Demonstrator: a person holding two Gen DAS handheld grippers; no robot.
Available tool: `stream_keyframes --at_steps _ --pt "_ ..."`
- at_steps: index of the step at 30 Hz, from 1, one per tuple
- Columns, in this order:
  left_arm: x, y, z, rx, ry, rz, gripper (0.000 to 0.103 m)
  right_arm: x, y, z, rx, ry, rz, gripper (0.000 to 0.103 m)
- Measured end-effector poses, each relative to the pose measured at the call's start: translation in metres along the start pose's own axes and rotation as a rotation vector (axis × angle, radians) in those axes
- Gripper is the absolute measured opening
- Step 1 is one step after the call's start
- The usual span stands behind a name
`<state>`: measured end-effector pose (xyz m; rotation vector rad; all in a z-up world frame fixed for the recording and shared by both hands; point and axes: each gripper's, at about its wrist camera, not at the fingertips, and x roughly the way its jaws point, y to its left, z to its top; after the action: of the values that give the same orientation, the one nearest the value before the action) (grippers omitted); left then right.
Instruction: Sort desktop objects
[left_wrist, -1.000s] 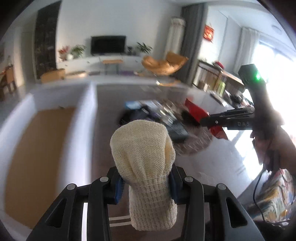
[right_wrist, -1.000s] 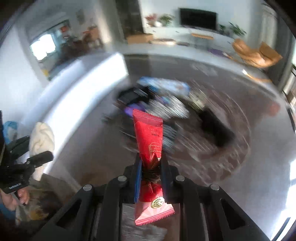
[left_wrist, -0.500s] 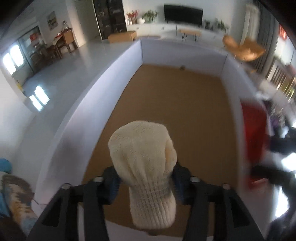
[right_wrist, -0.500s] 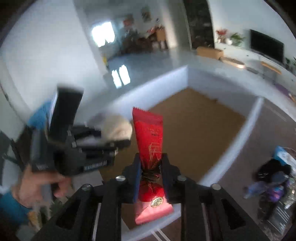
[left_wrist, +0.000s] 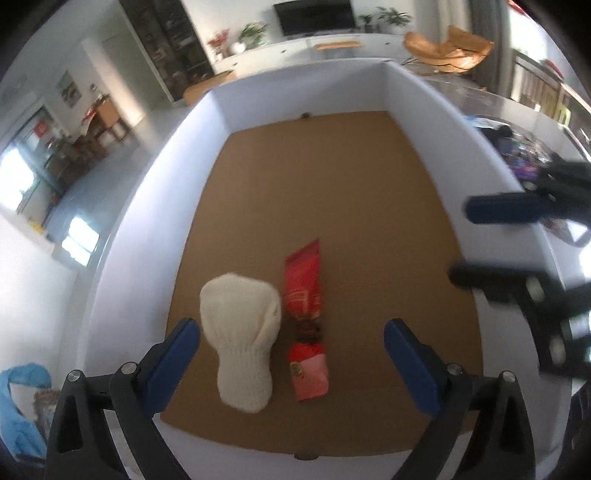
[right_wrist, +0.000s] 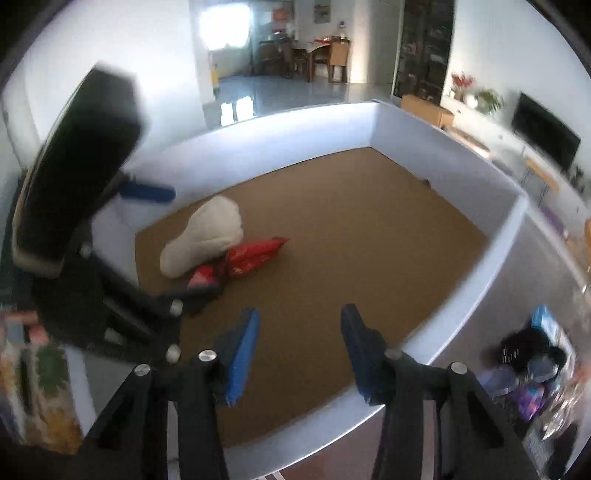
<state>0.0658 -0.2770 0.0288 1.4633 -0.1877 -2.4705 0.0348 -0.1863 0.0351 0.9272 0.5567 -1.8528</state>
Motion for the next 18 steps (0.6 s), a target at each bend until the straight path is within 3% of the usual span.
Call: stream_keyframes --at_steps 5,7,9,11,14,16,18 --pt "-0.004 -0.003 0.005 -0.025 -0.044 0.041 0.101 -0.010 -0.018 -0.004 0.082 -0.005 0.006 0.033" --pt "-0.014 0.011 0.001 -0.099 -0.100 0.014 0.101 -0.027 -0.015 -0.009 0.103 -0.079 -0.028 0.051" --pt "-0.031 0.020 -0.009 -0.150 -0.165 0.033 0.101 -0.061 -0.008 -0.023 0.148 -0.183 -0.012 0.100" --pt "-0.056 0.023 -0.016 -0.175 -0.256 0.033 0.102 -0.082 -0.010 -0.035 0.183 -0.245 -0.043 0.103" --pt "-0.097 0.011 -0.021 -0.177 -0.386 -0.037 0.103 -0.113 -0.029 -0.074 0.224 -0.313 -0.165 0.103" --pt "-0.126 -0.009 -0.021 -0.154 -0.457 -0.134 0.103 -0.125 -0.049 -0.115 0.253 -0.306 -0.277 0.103" --pt "-0.154 -0.036 -0.018 -0.118 -0.497 -0.260 0.103 -0.124 -0.076 -0.156 0.302 -0.226 -0.379 0.103"
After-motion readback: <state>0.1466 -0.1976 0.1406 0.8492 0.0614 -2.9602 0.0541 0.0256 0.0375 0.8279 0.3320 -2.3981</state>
